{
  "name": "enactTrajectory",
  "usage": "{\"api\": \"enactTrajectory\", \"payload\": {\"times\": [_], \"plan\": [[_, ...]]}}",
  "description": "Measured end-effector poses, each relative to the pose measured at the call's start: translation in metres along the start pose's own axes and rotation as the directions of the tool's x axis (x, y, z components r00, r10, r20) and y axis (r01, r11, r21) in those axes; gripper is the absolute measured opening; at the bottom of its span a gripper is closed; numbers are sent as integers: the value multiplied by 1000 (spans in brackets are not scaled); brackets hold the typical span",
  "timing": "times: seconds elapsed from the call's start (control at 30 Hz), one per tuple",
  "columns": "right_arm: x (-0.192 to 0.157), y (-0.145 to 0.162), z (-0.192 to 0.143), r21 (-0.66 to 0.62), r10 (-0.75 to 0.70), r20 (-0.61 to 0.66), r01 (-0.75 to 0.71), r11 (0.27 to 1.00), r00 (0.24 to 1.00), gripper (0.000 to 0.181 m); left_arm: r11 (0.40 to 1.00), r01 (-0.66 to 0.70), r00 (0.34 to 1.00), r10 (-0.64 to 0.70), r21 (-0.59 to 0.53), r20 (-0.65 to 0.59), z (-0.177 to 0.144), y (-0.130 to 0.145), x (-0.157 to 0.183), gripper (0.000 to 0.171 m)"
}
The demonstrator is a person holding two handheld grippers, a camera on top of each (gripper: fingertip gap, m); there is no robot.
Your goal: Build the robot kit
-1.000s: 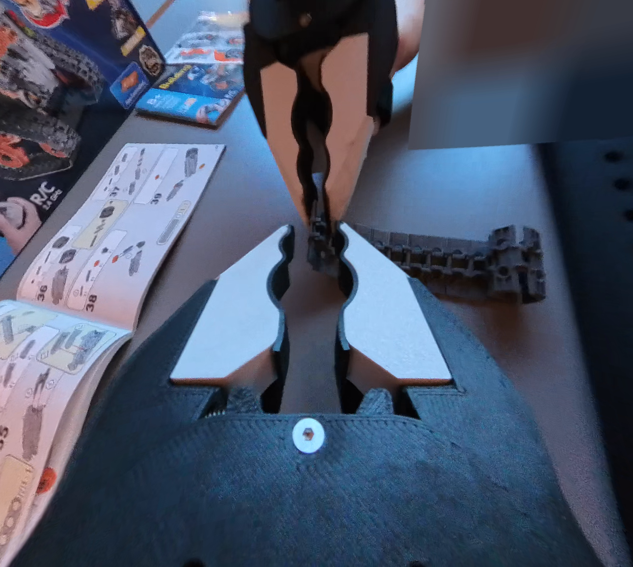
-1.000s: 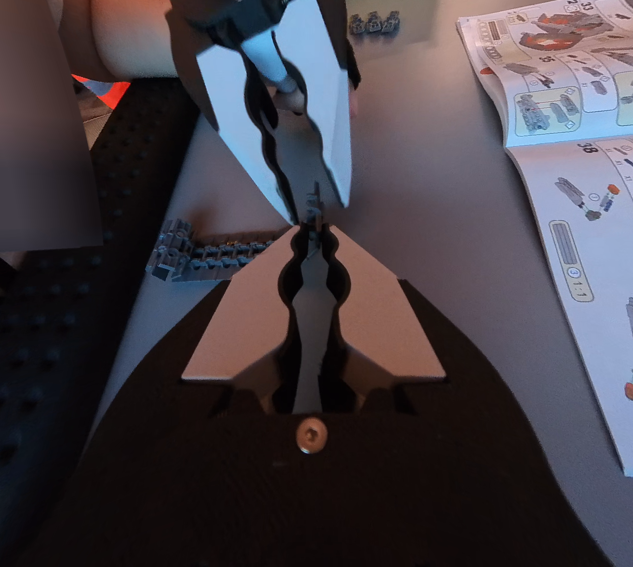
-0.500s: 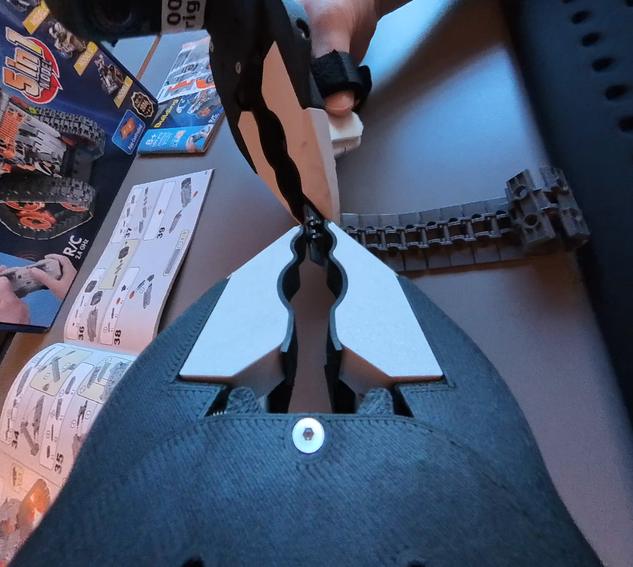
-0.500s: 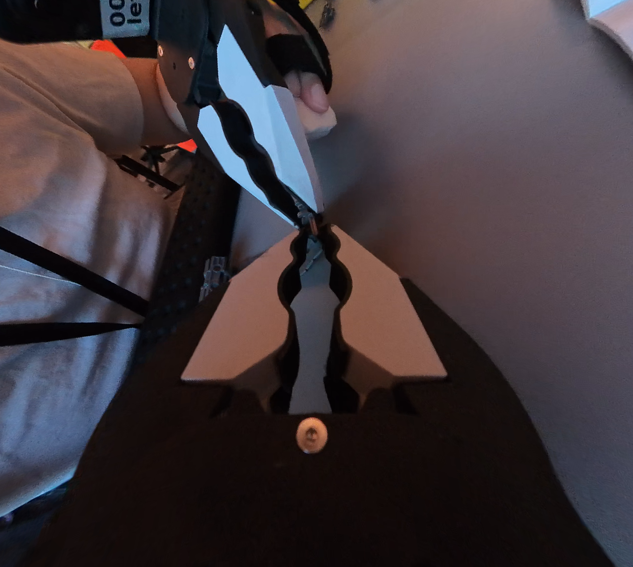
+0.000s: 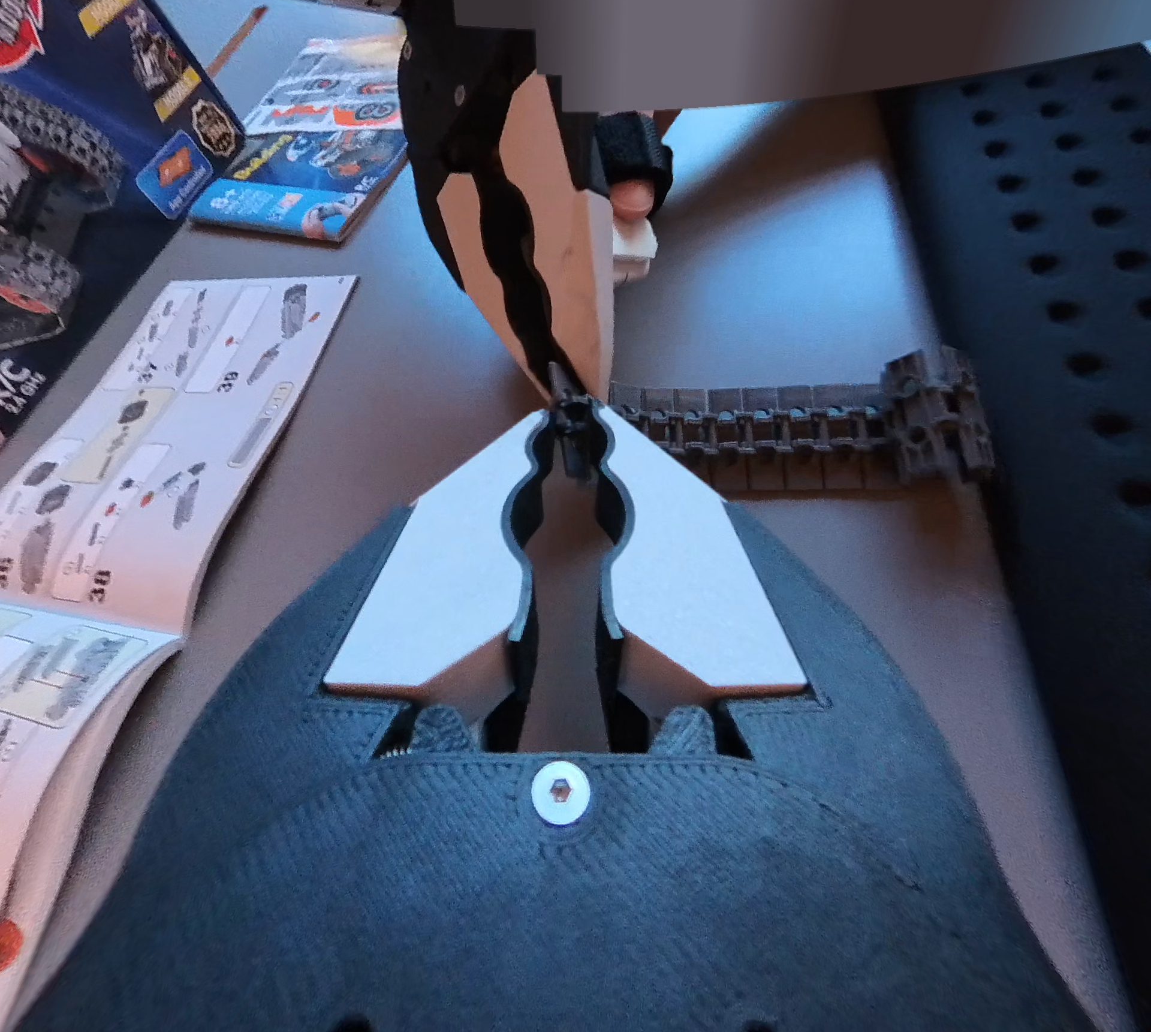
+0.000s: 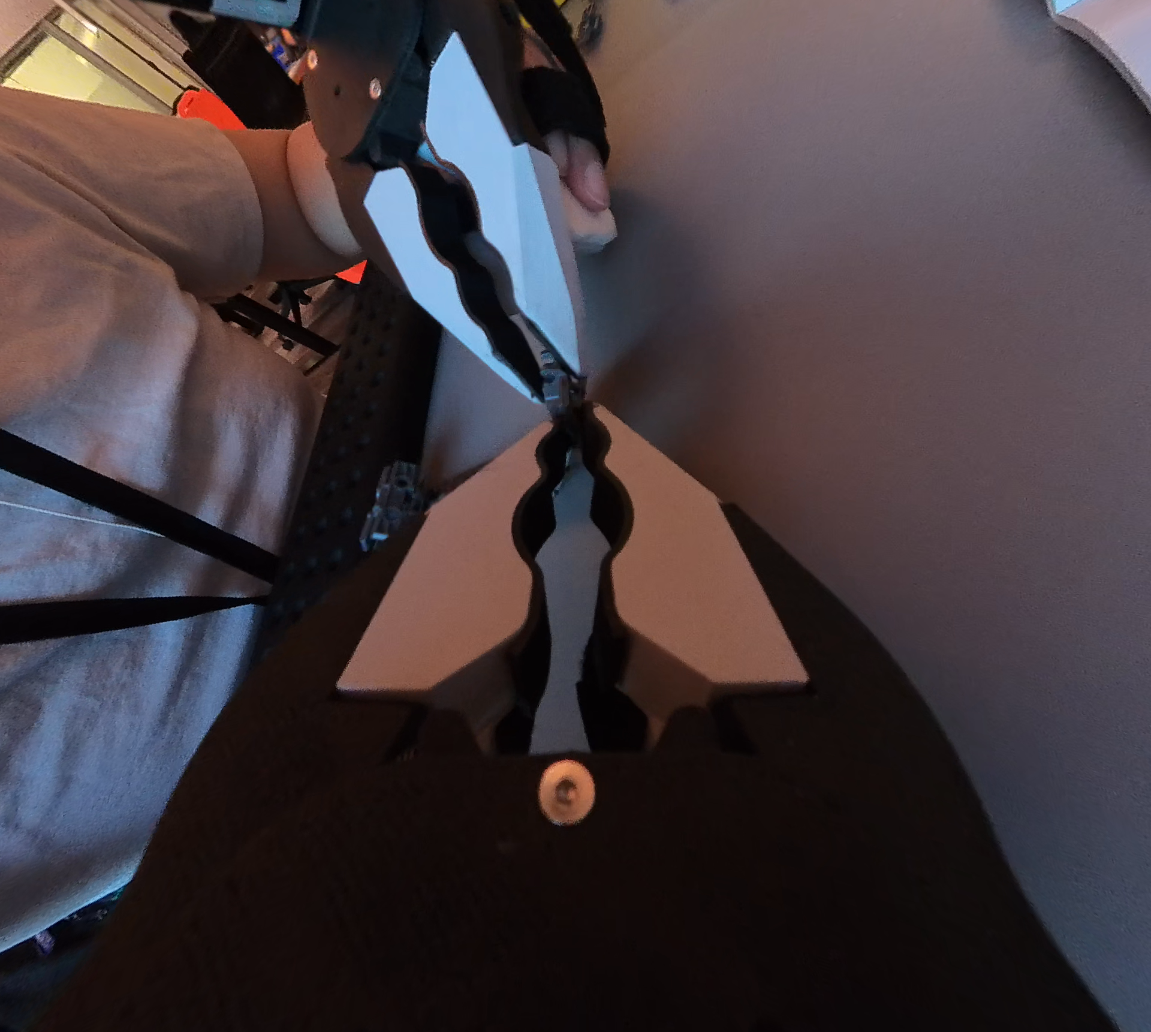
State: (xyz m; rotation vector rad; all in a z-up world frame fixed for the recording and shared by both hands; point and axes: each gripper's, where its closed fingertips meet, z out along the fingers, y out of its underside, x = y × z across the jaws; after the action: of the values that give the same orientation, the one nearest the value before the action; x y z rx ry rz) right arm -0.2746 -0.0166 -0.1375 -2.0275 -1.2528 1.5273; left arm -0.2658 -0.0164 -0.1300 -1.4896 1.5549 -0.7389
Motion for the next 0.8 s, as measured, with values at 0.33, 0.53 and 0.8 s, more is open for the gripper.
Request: {"api": "enactTrajectory", "payload": {"times": [0.33,0.53,0.8], "plan": [[-1,1,1,-8,10,9,-10,1000,1000,3,999,21,1000,-22,-41,-13,-1,2,1,8],[-5,1,0,8,150,87,-152,988,985,7,992,-102,993,106,-70,49,-1,1,1,8],[-5,1,4,14,181,58,-182,983,982,25,985,-129,983,143,-118,115,0,9,-3,7]]}}
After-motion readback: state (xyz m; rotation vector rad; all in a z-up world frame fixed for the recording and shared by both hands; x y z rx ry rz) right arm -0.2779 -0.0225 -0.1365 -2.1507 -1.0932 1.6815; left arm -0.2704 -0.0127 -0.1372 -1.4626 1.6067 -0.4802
